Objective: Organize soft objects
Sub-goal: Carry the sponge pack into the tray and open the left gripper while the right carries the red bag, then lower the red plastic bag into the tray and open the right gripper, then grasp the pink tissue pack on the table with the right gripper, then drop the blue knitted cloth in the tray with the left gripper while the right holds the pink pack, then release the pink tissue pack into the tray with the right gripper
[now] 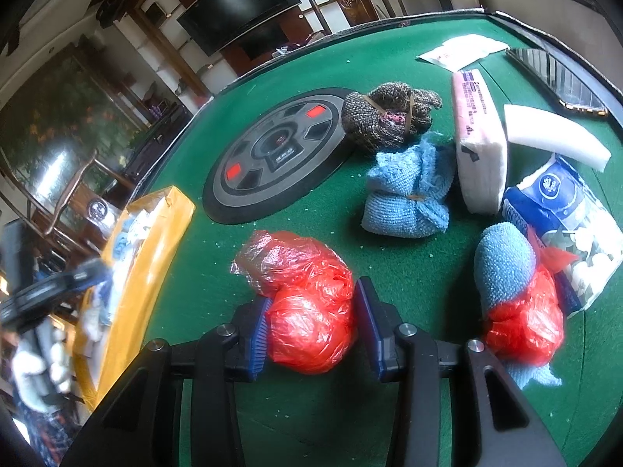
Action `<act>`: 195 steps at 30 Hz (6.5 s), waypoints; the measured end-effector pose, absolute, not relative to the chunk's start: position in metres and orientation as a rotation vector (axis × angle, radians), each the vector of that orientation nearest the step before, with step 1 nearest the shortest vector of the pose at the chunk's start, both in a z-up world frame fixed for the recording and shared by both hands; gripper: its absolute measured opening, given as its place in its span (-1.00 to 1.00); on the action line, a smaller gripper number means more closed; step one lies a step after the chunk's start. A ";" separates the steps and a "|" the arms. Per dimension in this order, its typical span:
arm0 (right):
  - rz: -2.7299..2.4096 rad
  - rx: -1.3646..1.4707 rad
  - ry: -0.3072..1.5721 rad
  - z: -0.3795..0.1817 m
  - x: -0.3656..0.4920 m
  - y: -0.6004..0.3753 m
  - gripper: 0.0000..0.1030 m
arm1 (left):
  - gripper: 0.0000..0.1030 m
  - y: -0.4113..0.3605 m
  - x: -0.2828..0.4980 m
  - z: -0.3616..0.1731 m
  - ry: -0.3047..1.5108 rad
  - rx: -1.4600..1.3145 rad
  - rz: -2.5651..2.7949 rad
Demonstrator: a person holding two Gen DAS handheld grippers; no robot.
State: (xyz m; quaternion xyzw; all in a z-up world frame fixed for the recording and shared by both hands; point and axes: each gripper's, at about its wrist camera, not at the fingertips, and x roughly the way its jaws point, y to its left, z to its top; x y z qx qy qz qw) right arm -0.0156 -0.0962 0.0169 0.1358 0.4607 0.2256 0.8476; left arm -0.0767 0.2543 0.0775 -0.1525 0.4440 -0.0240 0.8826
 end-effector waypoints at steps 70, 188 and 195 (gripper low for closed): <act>0.137 0.233 0.820 0.085 -0.067 -0.216 0.26 | 1.00 0.088 -0.114 0.063 0.945 -0.208 -0.471; 1.018 0.134 1.136 0.040 -0.097 0.138 -0.57 | 0.32 0.353 -0.213 0.072 0.713 -0.521 0.077; 0.932 0.073 1.088 0.051 -0.099 0.121 -0.15 | 0.32 0.355 -0.212 0.066 0.719 -0.516 0.095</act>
